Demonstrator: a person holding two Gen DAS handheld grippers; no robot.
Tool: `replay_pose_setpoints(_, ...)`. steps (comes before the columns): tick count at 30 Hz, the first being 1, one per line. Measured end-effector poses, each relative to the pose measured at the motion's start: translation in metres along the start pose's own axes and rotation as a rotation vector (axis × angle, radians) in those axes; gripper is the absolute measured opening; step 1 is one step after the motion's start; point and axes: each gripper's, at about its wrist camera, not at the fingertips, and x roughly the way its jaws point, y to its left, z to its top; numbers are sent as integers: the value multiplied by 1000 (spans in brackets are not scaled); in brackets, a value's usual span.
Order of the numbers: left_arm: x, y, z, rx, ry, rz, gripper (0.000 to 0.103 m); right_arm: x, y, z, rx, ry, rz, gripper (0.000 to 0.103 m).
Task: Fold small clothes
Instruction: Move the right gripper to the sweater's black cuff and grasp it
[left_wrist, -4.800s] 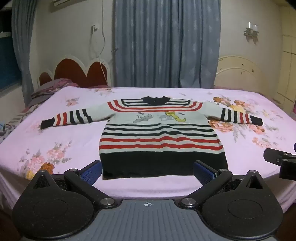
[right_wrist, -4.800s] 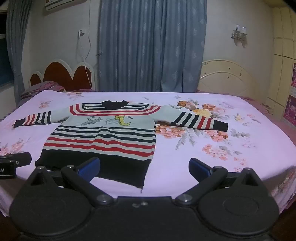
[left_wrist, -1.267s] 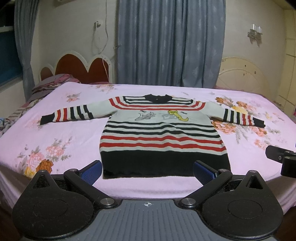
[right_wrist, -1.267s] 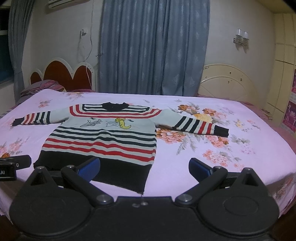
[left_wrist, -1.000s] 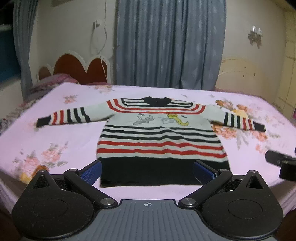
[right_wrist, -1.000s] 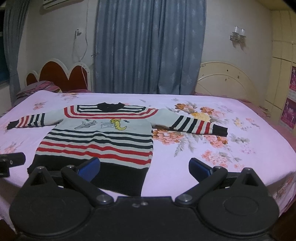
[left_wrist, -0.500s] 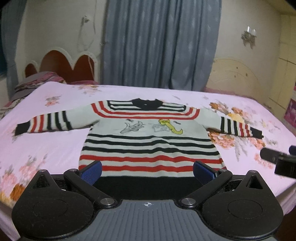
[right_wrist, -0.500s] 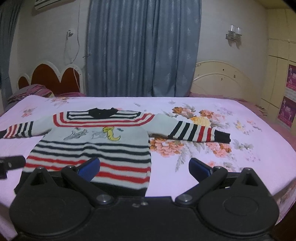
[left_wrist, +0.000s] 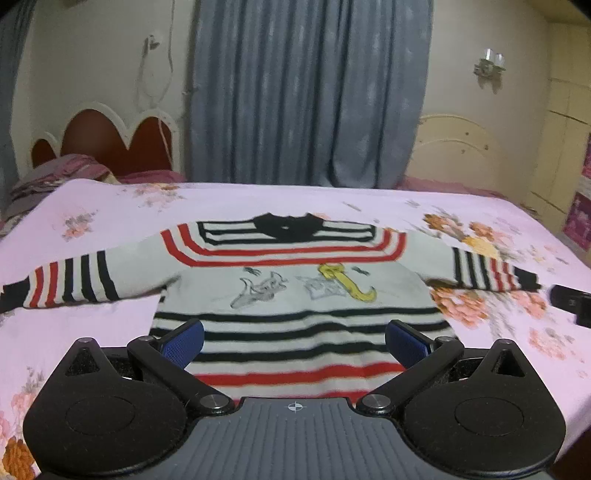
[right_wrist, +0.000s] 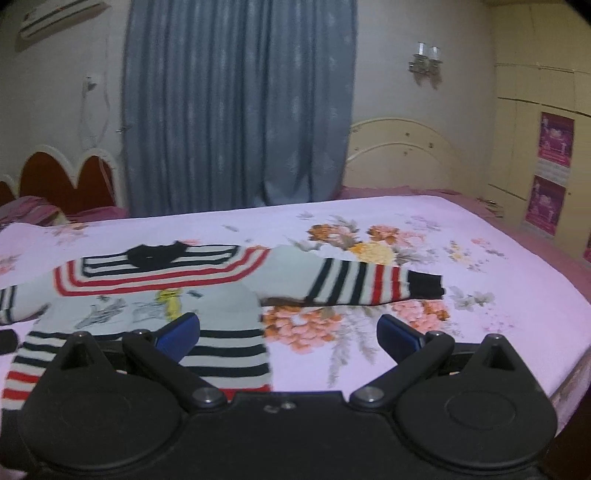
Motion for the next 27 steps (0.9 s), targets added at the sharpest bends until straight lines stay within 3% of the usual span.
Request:
replay_pose_setpoints(3,16,-8,3,-7,-14,-1,103,18,-18,4,21,8,-23,102)
replay_pose_setpoints(6,40,-19,7,-10,36,-21,103,44,-44,8,80,28,-4,100)
replay_pose_setpoints(11,69,-45,16,-36,5,10,103,97,-85,15,143,31,-14,99)
replay_pose_setpoints(15,102,-63,31,-107,73,13,103,154,-126,20,217,48,-19,93)
replay_pose_setpoints(16,112,-69,35,-121,85,18,103,172,-138,21,243,58,-19,73)
replay_pose_setpoints(17,119,-76,38,-117,90,28,103,187,-149,21,264,79,-19,27)
replay_pose_setpoints(18,126,-85,43,-104,91,48,103,202,-159,21,290,107,-18,15)
replay_pose_setpoints(20,136,-102,50,-78,90,71,103,231,-182,16,383,158,-16,23)
replay_pose_setpoints(24,152,-125,63,-73,112,66,103,268,-212,-1,512,208,-29,23)
replay_pose_setpoints(27,167,-137,66,-48,148,69,103,284,-223,-11,564,223,-40,34)
